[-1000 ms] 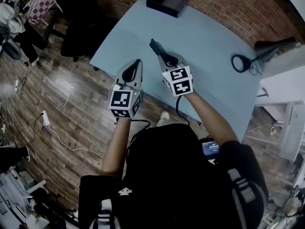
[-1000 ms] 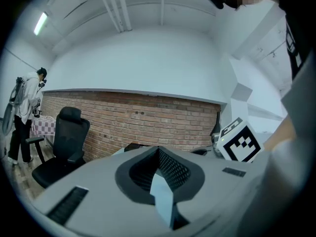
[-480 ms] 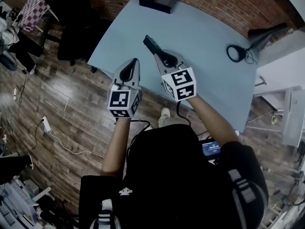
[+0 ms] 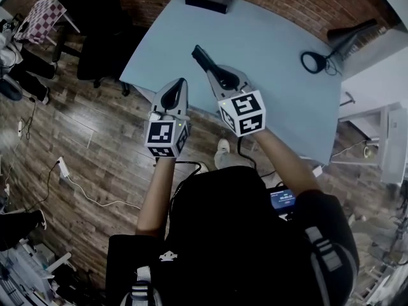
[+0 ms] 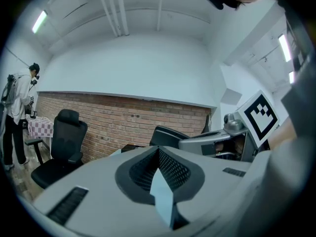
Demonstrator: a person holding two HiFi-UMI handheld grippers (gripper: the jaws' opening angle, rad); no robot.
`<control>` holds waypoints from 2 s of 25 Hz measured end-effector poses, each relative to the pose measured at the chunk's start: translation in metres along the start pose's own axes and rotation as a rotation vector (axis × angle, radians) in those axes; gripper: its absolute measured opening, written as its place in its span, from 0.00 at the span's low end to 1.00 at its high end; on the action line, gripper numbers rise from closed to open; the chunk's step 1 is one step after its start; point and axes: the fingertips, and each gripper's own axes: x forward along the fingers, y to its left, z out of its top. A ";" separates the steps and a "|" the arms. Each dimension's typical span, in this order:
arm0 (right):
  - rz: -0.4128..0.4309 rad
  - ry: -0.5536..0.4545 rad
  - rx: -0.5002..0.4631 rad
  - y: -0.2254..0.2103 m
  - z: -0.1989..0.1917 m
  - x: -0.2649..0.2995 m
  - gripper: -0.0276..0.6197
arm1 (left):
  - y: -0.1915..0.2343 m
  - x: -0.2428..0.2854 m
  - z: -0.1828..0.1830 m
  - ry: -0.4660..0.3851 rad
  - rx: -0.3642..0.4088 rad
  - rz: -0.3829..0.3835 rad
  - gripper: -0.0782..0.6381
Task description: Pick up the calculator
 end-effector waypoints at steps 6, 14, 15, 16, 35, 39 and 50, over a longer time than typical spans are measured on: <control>-0.016 -0.019 0.004 0.019 0.003 -0.010 0.13 | 0.004 -0.022 -0.003 -0.004 0.001 -0.008 0.12; -0.026 -0.024 0.012 0.030 0.004 -0.017 0.13 | 0.004 -0.033 0.004 -0.020 -0.015 -0.024 0.12; -0.027 -0.026 0.013 0.029 0.004 -0.018 0.13 | 0.003 -0.033 0.005 -0.024 -0.015 -0.025 0.12; -0.027 -0.029 0.014 0.029 0.005 -0.020 0.13 | 0.002 -0.033 0.005 -0.026 -0.015 -0.027 0.12; -0.042 -0.090 0.026 0.012 0.019 -0.081 0.13 | -0.050 -0.042 0.027 -0.072 0.003 -0.032 0.12; -0.040 -0.098 0.033 0.008 0.019 -0.096 0.13 | -0.071 -0.045 0.035 -0.090 0.045 -0.040 0.12; -0.040 -0.134 0.050 0.003 0.019 -0.154 0.13 | -0.125 -0.063 0.041 -0.097 0.036 -0.060 0.12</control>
